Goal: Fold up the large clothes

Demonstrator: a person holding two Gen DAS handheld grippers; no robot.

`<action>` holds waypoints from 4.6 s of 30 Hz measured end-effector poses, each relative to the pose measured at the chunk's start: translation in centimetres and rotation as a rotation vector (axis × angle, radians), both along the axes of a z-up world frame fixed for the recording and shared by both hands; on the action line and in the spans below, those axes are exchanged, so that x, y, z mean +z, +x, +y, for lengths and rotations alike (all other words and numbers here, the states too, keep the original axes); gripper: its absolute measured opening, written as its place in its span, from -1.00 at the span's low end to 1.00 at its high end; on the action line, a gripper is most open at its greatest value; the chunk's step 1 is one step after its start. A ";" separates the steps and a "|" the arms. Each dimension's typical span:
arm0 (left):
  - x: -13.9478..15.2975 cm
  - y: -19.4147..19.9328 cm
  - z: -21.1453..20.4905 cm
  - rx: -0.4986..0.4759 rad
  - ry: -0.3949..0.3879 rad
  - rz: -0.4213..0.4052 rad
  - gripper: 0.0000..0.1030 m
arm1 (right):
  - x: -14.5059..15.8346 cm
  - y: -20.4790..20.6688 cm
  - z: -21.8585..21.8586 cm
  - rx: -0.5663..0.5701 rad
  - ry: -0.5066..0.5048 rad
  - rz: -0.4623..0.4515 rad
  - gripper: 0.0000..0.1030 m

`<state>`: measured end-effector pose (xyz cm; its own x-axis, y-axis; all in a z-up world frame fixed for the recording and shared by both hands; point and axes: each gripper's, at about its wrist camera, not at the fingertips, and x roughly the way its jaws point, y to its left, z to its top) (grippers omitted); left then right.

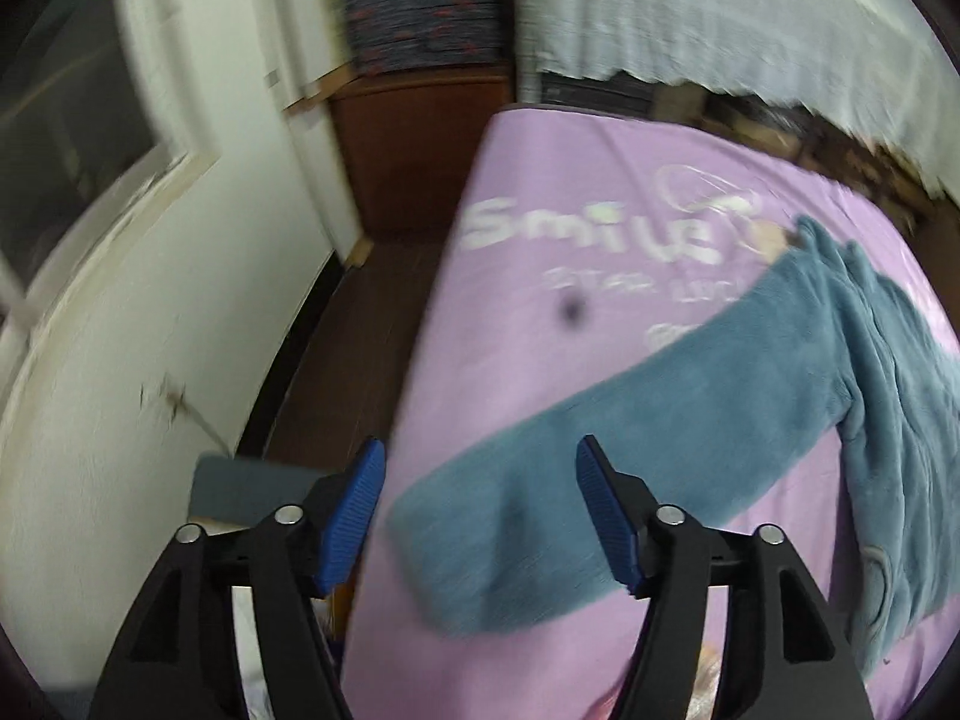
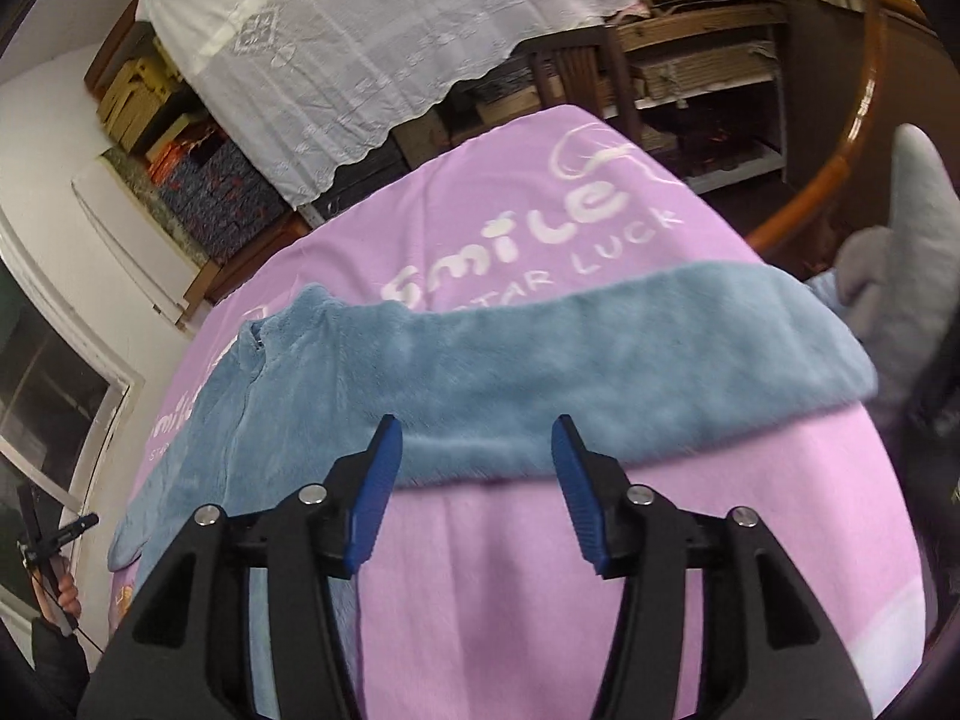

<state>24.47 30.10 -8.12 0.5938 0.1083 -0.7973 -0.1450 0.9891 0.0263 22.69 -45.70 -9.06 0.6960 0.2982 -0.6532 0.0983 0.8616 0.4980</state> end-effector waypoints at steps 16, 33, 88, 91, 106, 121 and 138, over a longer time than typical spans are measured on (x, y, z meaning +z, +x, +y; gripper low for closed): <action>-3.5 -2.7 2.0 0.075 -0.156 -0.061 -0.81 | -1.6 -3.7 -3.1 -0.133 0.045 0.053 0.02; -1.9 -6.3 3.3 0.204 -0.120 -0.120 0.02 | -5.5 -1.2 -14.0 -0.531 0.201 0.137 0.05; -5.6 11.0 -27.4 -0.313 -0.226 0.036 0.62 | -5.1 12.5 14.9 0.257 0.206 0.120 -0.40; -4.4 9.0 -23.8 -0.236 -0.264 0.012 0.64 | -4.9 11.0 12.6 0.162 0.138 0.109 -0.42; -6.3 -5.3 -20.7 -0.330 -0.357 0.134 0.63 | -3.6 -7.0 10.8 0.304 0.022 0.128 0.25; -7.0 -8.7 -25.4 -0.371 -0.335 0.133 -0.24 | -3.5 -11.0 9.8 0.293 -0.090 0.135 -0.70; -7.6 -4.8 -31.5 -0.396 -0.033 0.058 0.58 | -3.5 -9.4 10.7 0.295 0.021 0.077 -0.14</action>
